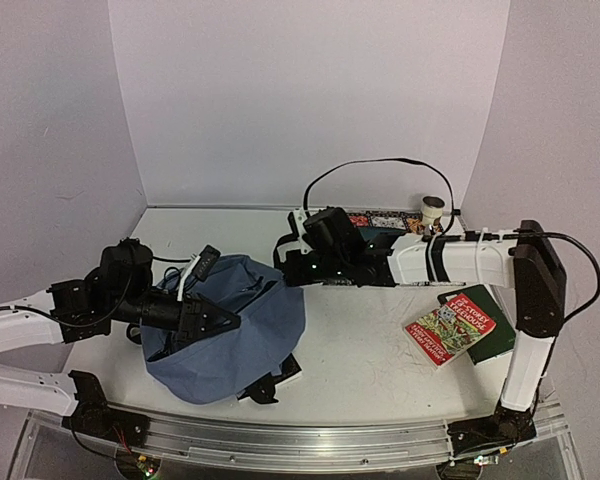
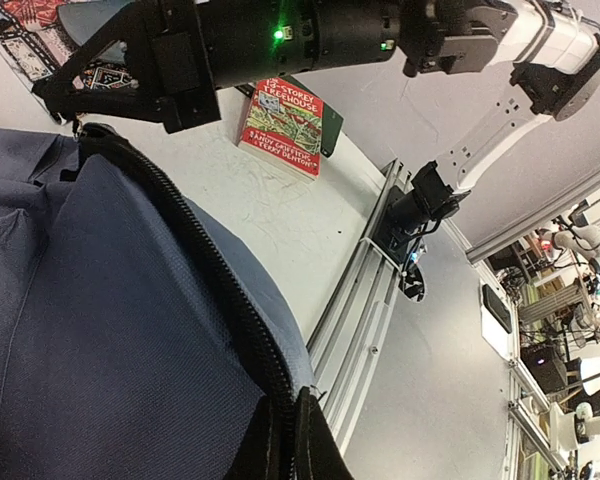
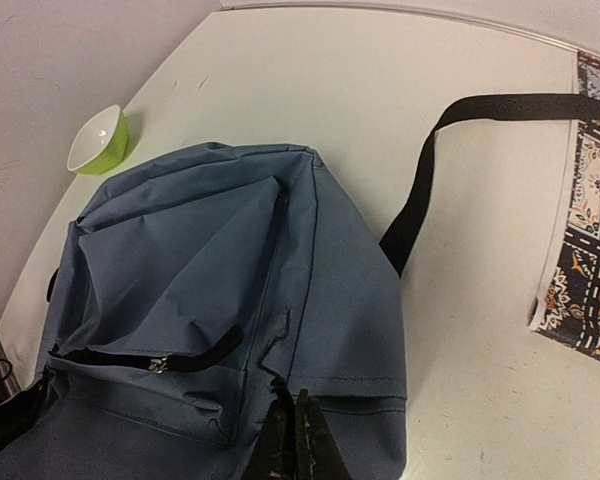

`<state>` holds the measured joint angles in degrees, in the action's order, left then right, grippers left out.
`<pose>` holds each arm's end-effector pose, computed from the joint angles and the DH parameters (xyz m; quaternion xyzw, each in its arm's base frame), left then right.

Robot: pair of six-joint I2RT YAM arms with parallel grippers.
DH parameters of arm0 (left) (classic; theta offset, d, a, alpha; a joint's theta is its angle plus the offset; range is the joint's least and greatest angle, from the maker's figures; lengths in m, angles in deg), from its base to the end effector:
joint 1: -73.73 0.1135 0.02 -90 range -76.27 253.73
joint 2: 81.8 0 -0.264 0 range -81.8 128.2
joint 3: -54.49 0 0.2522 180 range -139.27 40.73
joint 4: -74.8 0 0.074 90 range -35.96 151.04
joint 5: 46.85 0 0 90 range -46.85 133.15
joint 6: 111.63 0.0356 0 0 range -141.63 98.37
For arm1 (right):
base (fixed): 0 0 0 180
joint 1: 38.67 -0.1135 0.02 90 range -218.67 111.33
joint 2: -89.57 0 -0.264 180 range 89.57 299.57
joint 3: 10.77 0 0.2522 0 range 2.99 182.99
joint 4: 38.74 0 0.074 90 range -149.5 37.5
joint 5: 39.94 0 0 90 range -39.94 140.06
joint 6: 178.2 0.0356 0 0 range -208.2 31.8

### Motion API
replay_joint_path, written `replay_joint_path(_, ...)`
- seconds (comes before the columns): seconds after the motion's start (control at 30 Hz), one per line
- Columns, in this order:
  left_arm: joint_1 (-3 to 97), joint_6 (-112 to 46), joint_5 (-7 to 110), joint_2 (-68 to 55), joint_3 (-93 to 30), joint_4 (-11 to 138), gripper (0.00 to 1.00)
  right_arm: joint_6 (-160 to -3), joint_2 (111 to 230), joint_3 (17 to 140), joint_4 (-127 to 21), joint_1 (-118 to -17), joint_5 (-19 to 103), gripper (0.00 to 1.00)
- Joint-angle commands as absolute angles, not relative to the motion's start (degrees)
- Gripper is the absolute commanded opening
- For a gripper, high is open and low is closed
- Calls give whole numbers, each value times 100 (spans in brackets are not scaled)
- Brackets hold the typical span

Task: Pack the student bag
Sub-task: Unzip the largest pocket of the student bag.

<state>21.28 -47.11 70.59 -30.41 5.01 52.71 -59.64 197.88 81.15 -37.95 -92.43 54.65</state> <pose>0.1112 -0.1716 0.2684 0.3156 0.7622 -0.4874 0.2863 0.2685 0.3615 0.2635 -0.1500 0.7820 0.3736 0.4758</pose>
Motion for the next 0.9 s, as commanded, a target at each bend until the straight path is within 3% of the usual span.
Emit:
replay_joint_path(0.0, 2034, -4720, 7783, -3408, 513, 5182, 0, -6130, 20283, 8867, -3764, -8862, 5226, 0)
replay_joint_path(0.1, 2034, -4674, 7745, -3452, 489, 5174, 0, -6096, 20660, 9248, -3829, -8862, 4673, 0)
replay_joint_path(0.3, 2034, -4590, 7548, -3570, 358, 5126, 0, -5933, 21096, 9607, -4120, -8865, 4717, 0)
replay_joint_path(0.47, 2038, -4623, 6458, -3765, 378, 4917, 0, -5968, 20946, 9631, -4203, -8859, 4580, 1)
replay_joint_path(0.67, 2041, -4606, 5528, -3489, 292, 4768, 0, -5957, 20250, 9065, -4305, -8862, 4662, 23)
replay_joint_path(0.87, 2046, -4554, 4992, -2918, 100, 4793, 0, -5698, 19277, 7659, -4312, -8863, 4805, 36)
